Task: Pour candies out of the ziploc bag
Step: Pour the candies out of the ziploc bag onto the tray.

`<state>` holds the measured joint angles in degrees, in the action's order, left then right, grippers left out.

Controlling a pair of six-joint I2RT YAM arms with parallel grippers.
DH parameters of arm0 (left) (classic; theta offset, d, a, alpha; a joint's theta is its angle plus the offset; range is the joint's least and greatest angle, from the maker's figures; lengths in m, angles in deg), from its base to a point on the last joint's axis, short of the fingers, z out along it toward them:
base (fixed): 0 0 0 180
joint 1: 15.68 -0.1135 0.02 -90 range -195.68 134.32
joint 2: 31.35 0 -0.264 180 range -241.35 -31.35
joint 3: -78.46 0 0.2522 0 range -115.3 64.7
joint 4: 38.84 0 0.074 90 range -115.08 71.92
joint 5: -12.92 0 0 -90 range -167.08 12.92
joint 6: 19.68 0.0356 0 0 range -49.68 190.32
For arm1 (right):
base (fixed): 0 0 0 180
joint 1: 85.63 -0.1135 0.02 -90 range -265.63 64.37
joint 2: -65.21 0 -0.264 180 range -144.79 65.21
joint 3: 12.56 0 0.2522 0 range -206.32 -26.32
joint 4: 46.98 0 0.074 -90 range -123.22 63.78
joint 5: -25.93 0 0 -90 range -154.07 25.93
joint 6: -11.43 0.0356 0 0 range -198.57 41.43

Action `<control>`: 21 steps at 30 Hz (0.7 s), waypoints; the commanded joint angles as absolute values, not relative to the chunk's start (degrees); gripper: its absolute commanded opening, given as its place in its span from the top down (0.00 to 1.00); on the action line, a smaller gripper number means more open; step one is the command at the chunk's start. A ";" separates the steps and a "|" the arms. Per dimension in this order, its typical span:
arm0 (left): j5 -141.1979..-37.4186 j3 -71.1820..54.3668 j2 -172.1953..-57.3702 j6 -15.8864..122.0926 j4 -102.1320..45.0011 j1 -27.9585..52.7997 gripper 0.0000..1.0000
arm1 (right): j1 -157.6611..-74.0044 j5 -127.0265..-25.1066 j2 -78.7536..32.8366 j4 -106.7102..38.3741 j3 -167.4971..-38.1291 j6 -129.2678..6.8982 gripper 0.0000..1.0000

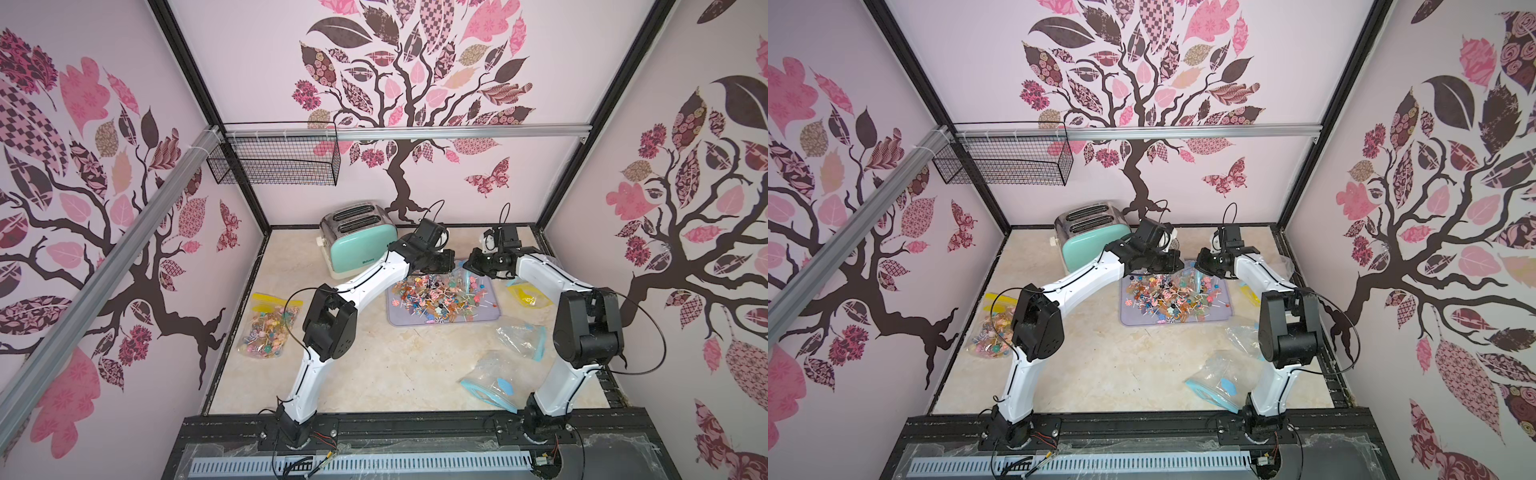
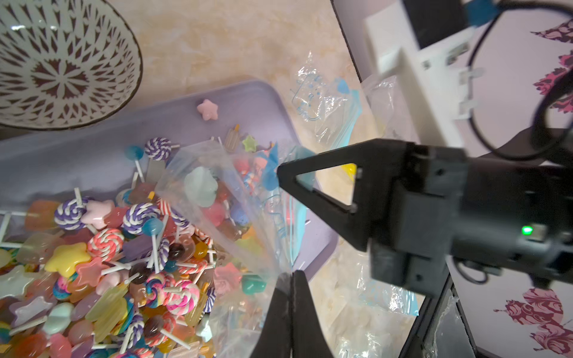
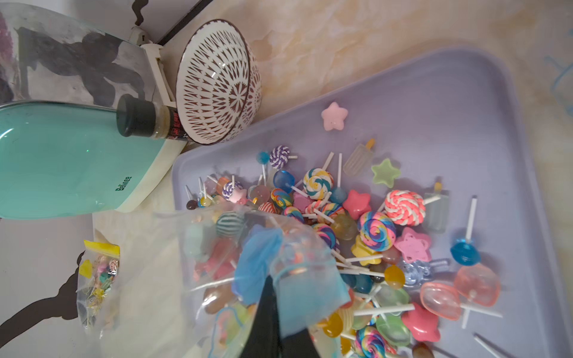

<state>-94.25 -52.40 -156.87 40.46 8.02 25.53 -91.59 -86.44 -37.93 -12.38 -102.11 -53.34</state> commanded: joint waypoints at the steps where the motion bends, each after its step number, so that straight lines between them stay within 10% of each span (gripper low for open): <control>1: -92.99 -55.59 -158.22 42.73 10.67 26.22 1.00 | -91.17 -84.90 -37.82 -12.87 -101.52 -53.96 0.88; 21: -89.20 -61.39 -157.04 46.54 16.33 27.64 1.00 | -91.09 -83.84 -33.67 -12.21 -98.42 -54.48 0.60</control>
<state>-90.58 -59.66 -158.05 44.89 15.19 27.26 -91.48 -84.60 -35.00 -12.84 -98.59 -53.55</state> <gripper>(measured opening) 0.049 0.394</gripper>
